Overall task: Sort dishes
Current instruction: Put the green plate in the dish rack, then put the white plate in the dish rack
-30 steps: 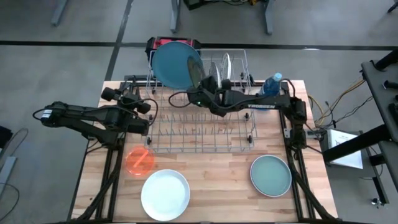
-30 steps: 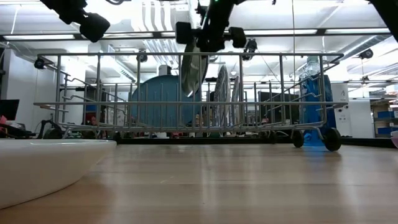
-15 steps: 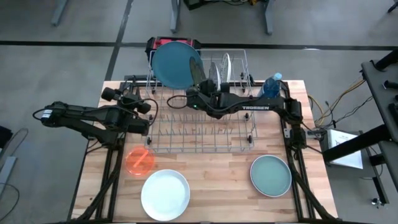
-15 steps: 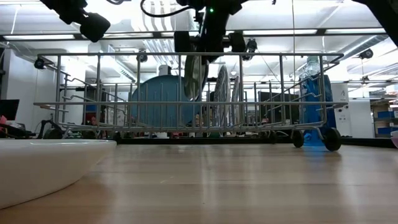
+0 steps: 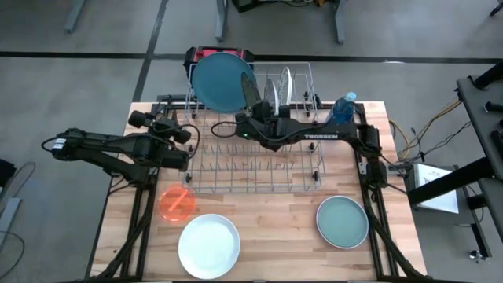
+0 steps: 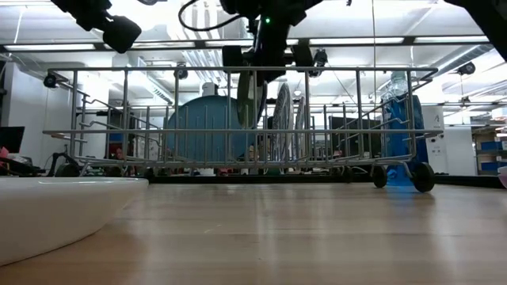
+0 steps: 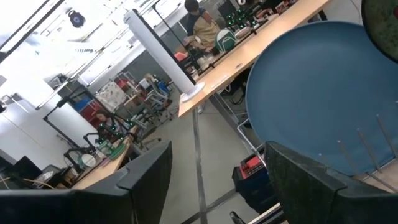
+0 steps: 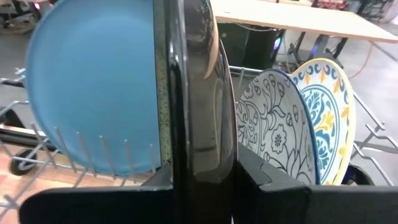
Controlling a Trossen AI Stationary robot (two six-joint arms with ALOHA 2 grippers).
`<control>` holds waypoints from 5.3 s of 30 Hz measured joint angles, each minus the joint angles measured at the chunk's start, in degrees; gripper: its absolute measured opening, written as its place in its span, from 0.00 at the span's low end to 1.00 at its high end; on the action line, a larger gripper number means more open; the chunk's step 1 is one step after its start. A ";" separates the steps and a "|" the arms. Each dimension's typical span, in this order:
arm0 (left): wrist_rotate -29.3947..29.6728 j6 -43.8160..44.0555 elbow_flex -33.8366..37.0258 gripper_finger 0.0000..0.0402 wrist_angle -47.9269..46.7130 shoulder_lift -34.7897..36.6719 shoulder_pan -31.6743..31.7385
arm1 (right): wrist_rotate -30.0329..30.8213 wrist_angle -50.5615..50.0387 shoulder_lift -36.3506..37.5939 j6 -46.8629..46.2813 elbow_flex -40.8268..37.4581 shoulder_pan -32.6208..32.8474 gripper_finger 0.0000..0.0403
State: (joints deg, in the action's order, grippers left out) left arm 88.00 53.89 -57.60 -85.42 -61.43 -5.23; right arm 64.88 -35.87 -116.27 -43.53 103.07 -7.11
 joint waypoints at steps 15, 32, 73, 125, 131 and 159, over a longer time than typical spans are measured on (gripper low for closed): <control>1.52 0.00 0.00 0.61 2.11 0.00 0.00 | 0.50 0.35 -4.24 -8.59 -0.07 0.75 0.10; 2.07 -0.39 0.00 0.61 2.78 -2.27 0.00 | 0.29 -0.12 -7.17 -14.30 -0.10 1.60 0.10; 2.04 -1.36 -0.63 0.61 3.12 -6.64 0.00 | -4.33 0.57 -7.64 -14.75 -0.44 3.65 0.30; -0.12 -4.13 -0.50 0.61 3.12 -6.64 0.00 | -14.99 -12.20 -3.77 -16.84 -0.52 8.37 0.65; -0.15 -4.13 -0.50 0.61 3.16 -6.64 -0.02 | -18.65 -12.09 -2.40 -15.47 -0.52 8.59 0.67; -19.74 -21.14 -1.77 0.61 11.22 -6.62 -0.57 | -18.95 -25.68 18.34 3.90 -2.91 17.86 0.56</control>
State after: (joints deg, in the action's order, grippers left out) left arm 68.26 32.75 -59.38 -74.20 -68.05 -5.80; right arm 45.93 -61.55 -97.94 -39.63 100.16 10.74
